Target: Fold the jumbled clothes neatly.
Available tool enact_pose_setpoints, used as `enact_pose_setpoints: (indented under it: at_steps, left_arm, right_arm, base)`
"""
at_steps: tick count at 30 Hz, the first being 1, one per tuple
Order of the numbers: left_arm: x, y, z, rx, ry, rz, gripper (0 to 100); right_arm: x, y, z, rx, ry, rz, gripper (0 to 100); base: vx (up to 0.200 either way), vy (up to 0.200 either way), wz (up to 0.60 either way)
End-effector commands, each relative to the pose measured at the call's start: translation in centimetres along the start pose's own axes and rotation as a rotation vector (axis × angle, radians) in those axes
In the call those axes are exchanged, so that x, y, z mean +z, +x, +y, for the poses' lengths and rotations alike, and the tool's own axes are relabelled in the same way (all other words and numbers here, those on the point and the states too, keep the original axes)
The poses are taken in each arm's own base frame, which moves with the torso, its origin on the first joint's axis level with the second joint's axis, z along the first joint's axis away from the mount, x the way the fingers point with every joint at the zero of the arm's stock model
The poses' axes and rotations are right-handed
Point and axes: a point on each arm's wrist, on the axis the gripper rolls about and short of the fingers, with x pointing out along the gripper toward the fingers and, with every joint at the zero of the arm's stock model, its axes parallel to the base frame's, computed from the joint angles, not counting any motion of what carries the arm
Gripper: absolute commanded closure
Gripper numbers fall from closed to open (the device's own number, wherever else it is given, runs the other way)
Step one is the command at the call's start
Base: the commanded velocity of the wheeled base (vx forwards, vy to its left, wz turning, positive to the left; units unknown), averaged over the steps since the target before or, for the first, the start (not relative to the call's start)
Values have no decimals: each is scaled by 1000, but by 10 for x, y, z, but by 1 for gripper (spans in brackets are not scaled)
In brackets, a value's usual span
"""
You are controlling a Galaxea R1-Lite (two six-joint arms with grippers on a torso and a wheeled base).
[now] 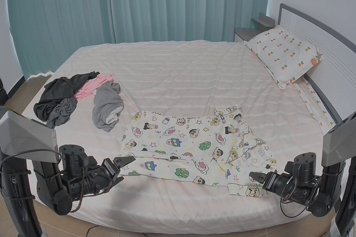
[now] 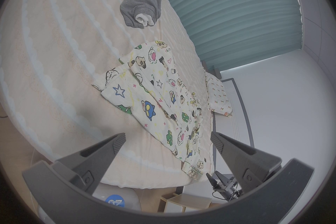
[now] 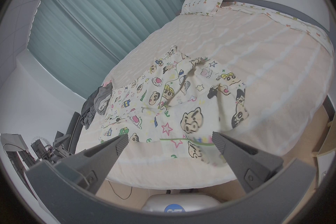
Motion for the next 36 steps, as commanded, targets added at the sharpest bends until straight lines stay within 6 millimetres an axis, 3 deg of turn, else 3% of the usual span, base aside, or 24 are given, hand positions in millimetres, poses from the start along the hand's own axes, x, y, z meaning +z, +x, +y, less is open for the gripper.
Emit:
enact_pose_setpoints:
  at_steps: [1, 7, 17, 34, 35, 36]
  left_arm:
    - [0, 0, 0, 1, -1, 1, 0]
    - [0, 0, 0, 1, 1, 2, 0]
    - [0, 0, 0, 1, 1, 2, 0]
    - [-3, 2, 3, -2, 19, 5, 0]
    - [-3, 1, 3, -3, 19, 4, 0]
    - [-3, 1, 3, -4, 20, 4, 0]
  right_arm:
    - [16, -4, -16, -49, 3, -59, 0]
    - [15, 3, -26, -33, -7, 4, 0]
    - [24, 58, -51, -4, -72, 44, 0]
    - [38, 85, -48, 53, -94, 109, 0]
    - [40, 87, -49, 52, -98, 111, 100]
    - [42, 89, -49, 48, -96, 113, 100]
  base:
    - [0, 0, 0]
    - [0, 0, 0]
    - [0, 0, 0]
    - [0, 0, 0]
    - [0, 0, 0]
    - [0, 0, 0]
